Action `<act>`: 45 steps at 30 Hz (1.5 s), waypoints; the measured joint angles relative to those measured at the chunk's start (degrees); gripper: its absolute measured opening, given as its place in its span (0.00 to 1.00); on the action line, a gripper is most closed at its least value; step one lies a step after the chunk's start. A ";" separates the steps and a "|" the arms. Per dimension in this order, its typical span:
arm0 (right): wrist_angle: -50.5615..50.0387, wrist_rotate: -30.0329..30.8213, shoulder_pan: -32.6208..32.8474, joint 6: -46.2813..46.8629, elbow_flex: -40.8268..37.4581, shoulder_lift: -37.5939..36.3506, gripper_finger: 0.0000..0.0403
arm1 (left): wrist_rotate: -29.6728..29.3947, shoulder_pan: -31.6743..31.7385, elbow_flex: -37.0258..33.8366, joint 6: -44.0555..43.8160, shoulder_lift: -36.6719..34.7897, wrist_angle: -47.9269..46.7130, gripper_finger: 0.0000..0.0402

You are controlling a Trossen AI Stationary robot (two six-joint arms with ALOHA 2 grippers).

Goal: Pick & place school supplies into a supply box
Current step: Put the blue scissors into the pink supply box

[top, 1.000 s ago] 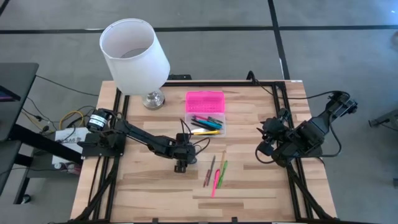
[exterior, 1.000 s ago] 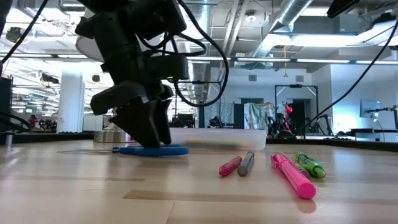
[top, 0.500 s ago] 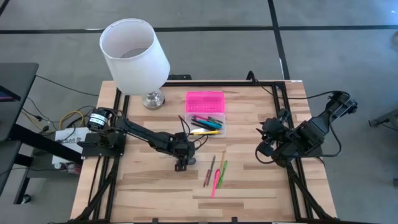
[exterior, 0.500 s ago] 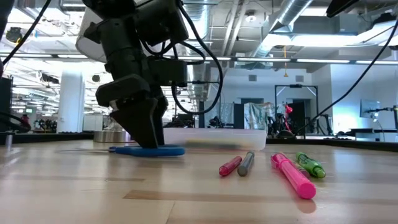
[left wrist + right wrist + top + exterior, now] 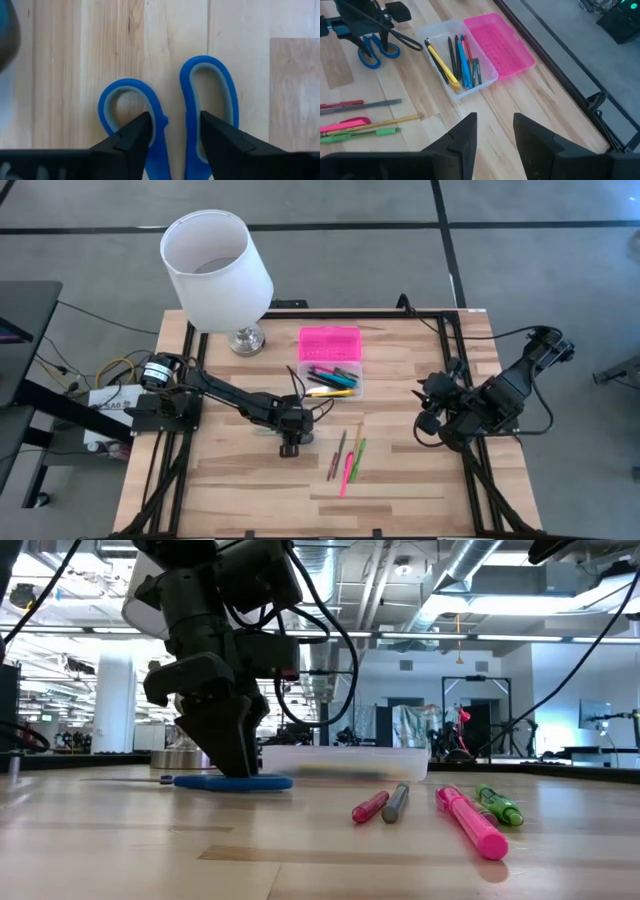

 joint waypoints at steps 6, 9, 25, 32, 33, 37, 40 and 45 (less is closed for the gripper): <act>0.41 0.02 0.02 0.00 0.00 0.00 0.30 | -0.06 0.00 -0.04 -1.59 0.00 0.02 0.35; 0.42 0.02 0.02 0.00 0.00 0.00 0.30 | -0.43 -0.02 -0.04 -2.43 0.00 0.04 0.33; 0.40 0.09 0.02 -0.02 0.00 0.00 0.30 | -0.40 -0.05 3.59 -1.28 0.39 -2.77 0.21; 0.42 0.09 0.02 0.00 0.00 0.00 0.30 | -0.85 0.07 6.09 -1.14 0.33 -4.24 0.22; 0.45 0.11 0.02 0.00 0.00 0.00 0.30 | -0.87 0.07 6.45 -1.14 0.33 -4.33 0.22; 0.60 0.16 0.02 0.00 0.00 0.00 0.30 | -0.95 0.07 9.19 -1.00 0.31 -5.58 0.22; 0.62 0.22 0.02 0.00 0.00 0.00 0.30 | -2.33 0.17 11.92 0.45 0.30 -6.79 0.22; 0.83 0.22 0.02 0.00 0.00 0.00 0.30 | -4.84 1.93 17.11 4.67 0.21 -8.10 0.22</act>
